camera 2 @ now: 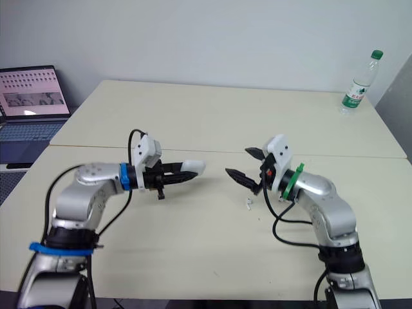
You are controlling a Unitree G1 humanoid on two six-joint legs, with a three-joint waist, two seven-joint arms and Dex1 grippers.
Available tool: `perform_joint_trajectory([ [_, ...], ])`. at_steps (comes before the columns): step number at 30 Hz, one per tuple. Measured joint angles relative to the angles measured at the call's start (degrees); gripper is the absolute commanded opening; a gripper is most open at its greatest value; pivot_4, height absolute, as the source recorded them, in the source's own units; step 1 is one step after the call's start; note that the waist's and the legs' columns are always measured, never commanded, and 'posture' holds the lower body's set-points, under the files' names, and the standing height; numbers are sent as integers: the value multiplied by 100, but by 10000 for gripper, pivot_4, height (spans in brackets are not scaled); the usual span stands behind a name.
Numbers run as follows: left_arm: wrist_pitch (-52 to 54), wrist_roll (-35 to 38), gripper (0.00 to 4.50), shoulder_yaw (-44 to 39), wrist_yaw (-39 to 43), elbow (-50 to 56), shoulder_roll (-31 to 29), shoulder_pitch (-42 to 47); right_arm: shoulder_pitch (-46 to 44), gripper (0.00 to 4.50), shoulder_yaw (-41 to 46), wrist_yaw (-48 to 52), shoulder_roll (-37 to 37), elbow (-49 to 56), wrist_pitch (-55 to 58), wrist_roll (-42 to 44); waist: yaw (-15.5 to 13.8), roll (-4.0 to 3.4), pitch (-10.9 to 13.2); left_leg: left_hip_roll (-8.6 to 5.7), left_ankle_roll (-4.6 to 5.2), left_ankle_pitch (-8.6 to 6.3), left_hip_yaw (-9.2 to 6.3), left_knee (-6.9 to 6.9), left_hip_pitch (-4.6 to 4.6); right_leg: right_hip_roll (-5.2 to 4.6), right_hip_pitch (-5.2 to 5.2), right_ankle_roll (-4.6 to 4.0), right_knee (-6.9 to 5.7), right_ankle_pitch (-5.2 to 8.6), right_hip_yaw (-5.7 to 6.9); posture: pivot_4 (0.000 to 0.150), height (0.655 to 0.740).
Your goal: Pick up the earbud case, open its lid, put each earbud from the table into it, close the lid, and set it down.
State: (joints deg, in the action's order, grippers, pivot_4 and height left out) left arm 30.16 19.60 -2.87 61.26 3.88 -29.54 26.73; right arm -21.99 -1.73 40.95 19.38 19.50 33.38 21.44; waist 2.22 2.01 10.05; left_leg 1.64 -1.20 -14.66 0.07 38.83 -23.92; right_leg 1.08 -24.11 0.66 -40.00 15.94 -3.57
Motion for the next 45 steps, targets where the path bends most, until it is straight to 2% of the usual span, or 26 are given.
perform_joint_trajectory([
  [8, 12, 259, 8123, 58, -812, 742, 449, -564, 31, 44777, -321, -56, -28, 38, -457, -88, -6, 1, -1, -3, 0, 0, 3, 0, 10, 1, 7, 1, 0, -1, -2, 1500, 7400],
  [32, -63, 498, 8123, 365, -1083, 901, 489, -538, -390, 44777, -641, -143, 36, -544, -833, -494, -34, 1, -1, -4, -1, 0, 4, -1, 11, 1, 7, 1, 2, -1, -2, 1500, 7400],
  [45, -80, 516, 8123, 406, -1112, 915, 475, -544, -626, 44777, -382, -366, -205, -648, -536, -203, -38, 1, -1, -6, -1, 0, 5, -1, 10, -1, 7, 1, 2, -1, -4, 1500, 7400],
])
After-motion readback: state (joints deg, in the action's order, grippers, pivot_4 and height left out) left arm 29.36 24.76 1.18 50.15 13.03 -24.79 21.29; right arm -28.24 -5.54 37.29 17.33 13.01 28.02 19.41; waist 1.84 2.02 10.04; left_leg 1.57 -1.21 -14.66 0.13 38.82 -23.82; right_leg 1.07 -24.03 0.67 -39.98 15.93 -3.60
